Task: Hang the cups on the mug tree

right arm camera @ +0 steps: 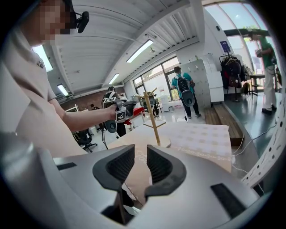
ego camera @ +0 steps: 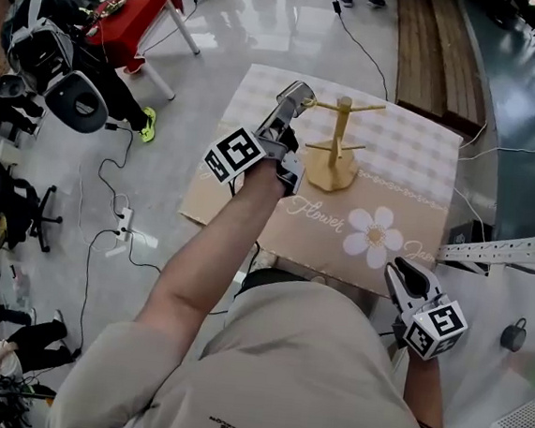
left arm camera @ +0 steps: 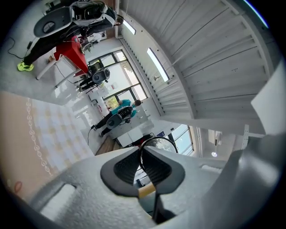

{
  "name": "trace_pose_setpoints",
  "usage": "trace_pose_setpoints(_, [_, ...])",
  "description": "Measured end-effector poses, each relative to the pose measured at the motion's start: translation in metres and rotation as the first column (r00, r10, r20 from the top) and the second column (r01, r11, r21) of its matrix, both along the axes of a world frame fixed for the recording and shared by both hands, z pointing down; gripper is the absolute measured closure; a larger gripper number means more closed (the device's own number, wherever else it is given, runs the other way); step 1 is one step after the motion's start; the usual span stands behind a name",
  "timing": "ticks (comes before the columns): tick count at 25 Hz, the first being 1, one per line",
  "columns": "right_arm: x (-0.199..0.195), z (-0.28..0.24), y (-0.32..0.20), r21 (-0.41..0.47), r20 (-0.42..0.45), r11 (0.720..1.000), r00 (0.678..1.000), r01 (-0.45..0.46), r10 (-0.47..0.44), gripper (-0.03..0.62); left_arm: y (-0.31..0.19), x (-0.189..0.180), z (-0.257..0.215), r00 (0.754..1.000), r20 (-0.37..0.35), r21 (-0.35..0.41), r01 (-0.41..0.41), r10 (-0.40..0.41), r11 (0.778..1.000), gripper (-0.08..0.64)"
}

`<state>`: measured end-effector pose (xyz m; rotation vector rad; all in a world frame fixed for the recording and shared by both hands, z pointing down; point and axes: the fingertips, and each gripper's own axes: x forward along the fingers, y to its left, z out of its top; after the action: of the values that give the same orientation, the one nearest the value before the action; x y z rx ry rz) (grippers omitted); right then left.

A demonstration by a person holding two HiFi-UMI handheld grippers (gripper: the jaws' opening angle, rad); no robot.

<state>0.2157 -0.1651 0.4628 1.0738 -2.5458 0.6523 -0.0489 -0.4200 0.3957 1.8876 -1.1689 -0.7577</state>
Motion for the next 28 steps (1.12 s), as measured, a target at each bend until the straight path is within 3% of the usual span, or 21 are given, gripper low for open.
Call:
trace_pose_setpoints(9, [0.017,0.001,0.006,0.008,0.005,1.0,1.0,-0.02,0.02,0.499,-0.003,0.027,0.014,0.999,0.0,-0.002,0.035,-0.035,0.999,0.532])
trace_pose_setpoints(28, [0.03,0.01,0.021,-0.014,0.036,0.998,0.998,-0.057,0.058,0.499,0.006,0.059,0.036,0.999,0.037,-0.018,-0.029,0.03,0.999,0.505])
